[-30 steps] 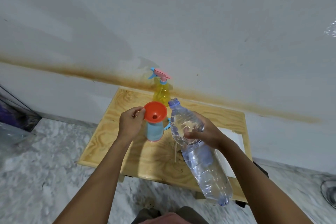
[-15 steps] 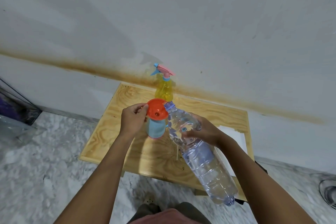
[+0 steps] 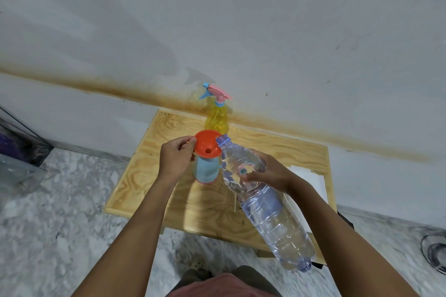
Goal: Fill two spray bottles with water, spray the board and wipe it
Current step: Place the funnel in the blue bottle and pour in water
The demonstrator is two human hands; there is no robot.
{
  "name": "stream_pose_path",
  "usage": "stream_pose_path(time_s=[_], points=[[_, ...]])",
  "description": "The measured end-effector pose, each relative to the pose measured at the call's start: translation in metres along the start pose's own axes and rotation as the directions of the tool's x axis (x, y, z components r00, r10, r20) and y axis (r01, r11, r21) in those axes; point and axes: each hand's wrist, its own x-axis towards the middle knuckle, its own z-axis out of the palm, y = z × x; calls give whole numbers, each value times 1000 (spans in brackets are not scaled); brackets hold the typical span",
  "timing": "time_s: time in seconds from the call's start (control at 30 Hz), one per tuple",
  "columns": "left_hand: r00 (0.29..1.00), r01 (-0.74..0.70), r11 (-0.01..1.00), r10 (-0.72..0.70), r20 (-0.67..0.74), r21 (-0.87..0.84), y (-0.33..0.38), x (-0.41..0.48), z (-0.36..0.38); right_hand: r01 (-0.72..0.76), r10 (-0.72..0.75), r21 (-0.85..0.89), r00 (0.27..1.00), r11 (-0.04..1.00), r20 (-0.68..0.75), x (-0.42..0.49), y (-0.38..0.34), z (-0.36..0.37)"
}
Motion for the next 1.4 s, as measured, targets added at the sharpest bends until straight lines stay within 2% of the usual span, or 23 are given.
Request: stream_pose_path(time_s=[1.4], points=[[1000, -5, 1000, 5, 6, -28, 0, -1, 0, -31, 31, -1, 999, 1000, 28, -5, -16, -2]])
